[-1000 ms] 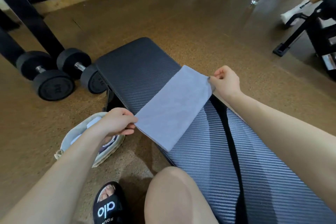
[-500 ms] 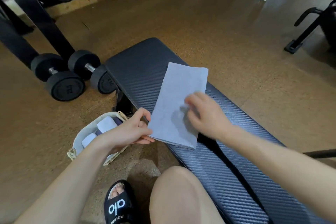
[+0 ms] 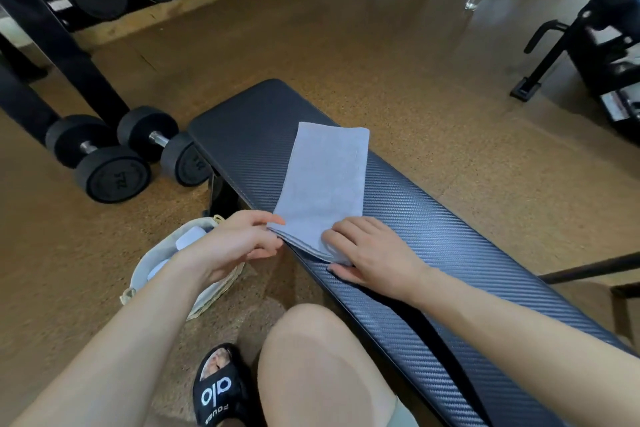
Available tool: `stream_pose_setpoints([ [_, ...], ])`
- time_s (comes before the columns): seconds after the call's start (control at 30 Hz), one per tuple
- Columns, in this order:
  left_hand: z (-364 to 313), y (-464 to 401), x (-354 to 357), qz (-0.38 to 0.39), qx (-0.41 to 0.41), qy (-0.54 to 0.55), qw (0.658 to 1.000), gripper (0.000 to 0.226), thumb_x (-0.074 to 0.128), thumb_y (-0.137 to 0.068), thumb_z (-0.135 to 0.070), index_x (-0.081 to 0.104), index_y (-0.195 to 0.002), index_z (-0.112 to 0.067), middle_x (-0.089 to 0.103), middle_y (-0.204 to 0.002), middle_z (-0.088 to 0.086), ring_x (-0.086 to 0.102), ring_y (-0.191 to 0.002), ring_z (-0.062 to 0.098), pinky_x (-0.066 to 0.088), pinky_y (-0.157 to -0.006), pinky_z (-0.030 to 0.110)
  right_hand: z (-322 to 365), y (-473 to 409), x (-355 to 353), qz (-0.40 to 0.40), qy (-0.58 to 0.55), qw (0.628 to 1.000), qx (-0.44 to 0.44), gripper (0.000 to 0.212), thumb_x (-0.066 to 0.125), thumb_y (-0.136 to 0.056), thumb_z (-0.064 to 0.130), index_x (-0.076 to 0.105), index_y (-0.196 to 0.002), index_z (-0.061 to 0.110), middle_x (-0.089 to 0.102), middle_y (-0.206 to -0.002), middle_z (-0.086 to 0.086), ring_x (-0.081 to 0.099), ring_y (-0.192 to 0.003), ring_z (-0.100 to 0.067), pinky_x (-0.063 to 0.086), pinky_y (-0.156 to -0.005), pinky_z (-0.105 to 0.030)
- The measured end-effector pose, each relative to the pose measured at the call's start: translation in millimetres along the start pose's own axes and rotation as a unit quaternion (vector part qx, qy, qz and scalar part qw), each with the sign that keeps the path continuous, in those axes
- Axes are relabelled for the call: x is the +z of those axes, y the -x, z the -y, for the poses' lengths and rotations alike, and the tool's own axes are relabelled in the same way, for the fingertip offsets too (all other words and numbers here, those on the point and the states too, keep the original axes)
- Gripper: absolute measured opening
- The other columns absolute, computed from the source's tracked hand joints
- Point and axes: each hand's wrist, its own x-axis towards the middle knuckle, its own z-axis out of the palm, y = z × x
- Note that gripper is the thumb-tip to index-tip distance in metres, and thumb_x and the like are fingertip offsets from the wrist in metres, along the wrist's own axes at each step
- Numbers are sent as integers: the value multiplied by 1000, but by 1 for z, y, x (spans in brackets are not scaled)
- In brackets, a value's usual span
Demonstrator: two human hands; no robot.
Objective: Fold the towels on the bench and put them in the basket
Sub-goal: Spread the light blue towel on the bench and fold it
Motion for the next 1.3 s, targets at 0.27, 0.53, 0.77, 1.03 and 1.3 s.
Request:
stream_pose_setpoints([
  [0.27,-2,-7,8,-91,135,-212,964,26,80,-80,-6,69,-99,-19,58,-69,-1,46,-44,-2,34,-46,15,4,2,-10,29,-9,999,9,44,50,-78,26,53,-120,16,56,-111,1,56,-104,-23,42,-94,-37],
  [0.53,9,-9,3,-82,226,-256,936,6,73,-90,-22,68,-90,-21,55,-74,-2,48,-67,6,41,-68,27,2,7,-5,-88,-181,969,145,19,53,-86,17,63,-102,18,65,-90,5,59,-87,-19,42,-93,-32],
  [0.77,11,-13,-7,-45,317,-378,868,16,77,-88,-28,63,-81,-32,52,-108,-9,48,-102,9,38,-80,18,-9,11,-17,-59,-286,931,220,18,53,-88,19,64,-101,26,62,-92,12,54,-91,-8,43,-81,-27],
  [1.03,6,-20,-7,24,380,-517,767,29,45,-101,-46,57,-82,-28,59,-90,-14,52,-93,7,46,-86,33,-28,19,-28,-19,-279,929,243,21,49,-96,21,67,-104,28,69,-91,8,60,-89,-11,46,-83,-34],
  [1.3,11,-14,10,-18,414,-583,699,28,58,-94,-50,51,-104,-25,54,-93,-11,50,-87,10,42,-74,30,-23,18,-34,-6,-342,887,311,20,48,-96,21,58,-83,30,61,-69,8,55,-68,-6,40,-63,-24],
])
